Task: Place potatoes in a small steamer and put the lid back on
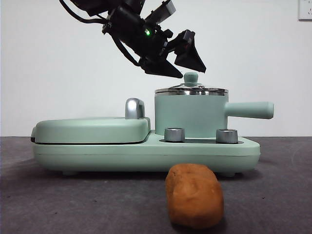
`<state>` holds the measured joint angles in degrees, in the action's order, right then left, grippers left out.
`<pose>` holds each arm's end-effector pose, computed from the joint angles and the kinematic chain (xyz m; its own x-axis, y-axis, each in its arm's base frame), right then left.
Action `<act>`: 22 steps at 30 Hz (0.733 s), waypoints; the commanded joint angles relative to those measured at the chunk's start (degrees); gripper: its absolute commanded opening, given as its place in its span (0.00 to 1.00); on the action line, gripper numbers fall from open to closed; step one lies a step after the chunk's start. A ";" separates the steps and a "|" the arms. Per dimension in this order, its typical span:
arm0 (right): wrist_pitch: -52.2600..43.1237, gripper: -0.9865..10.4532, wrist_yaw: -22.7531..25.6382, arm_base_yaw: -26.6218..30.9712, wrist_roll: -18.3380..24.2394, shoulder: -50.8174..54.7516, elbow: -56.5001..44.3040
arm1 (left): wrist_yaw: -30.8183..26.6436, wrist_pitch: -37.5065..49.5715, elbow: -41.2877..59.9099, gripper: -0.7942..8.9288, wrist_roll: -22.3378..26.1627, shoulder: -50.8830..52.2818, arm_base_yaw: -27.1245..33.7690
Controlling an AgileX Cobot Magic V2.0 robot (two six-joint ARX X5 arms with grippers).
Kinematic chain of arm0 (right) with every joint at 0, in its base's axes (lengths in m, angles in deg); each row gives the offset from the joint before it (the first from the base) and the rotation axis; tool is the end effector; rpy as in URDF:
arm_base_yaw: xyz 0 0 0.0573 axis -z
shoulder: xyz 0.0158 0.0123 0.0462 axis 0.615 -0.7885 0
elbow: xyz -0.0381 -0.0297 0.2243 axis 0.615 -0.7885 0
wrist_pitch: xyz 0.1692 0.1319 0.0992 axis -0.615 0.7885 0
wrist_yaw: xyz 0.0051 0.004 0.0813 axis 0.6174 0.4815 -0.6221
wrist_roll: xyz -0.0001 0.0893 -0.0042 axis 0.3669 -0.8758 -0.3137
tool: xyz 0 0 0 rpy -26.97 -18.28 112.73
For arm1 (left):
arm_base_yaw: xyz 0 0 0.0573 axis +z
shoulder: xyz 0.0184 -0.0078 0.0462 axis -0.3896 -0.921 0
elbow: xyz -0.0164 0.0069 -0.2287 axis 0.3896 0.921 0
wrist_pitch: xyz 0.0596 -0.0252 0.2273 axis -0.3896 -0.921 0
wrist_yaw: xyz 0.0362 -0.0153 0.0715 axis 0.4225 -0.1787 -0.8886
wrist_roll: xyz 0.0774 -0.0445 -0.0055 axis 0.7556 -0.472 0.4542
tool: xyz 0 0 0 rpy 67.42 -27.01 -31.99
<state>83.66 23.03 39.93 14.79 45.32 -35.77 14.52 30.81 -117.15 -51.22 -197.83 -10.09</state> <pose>0.1375 0.0480 0.3128 0.6947 0.6629 -0.2793 -0.5546 0.7409 0.3788 0.3779 -0.2809 0.2354 0.5056 -0.7867 -0.3543 0.8501 0.5244 0.0487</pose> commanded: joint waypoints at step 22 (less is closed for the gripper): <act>0.74 0.52 0.00 -0.02 -0.35 -0.37 0.79 | -0.09 1.84 -1.55 0.32 0.39 -2.82 -0.48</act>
<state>84.56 23.05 39.93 14.77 45.32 -35.77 14.39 31.95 -117.15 -51.22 -199.19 -10.09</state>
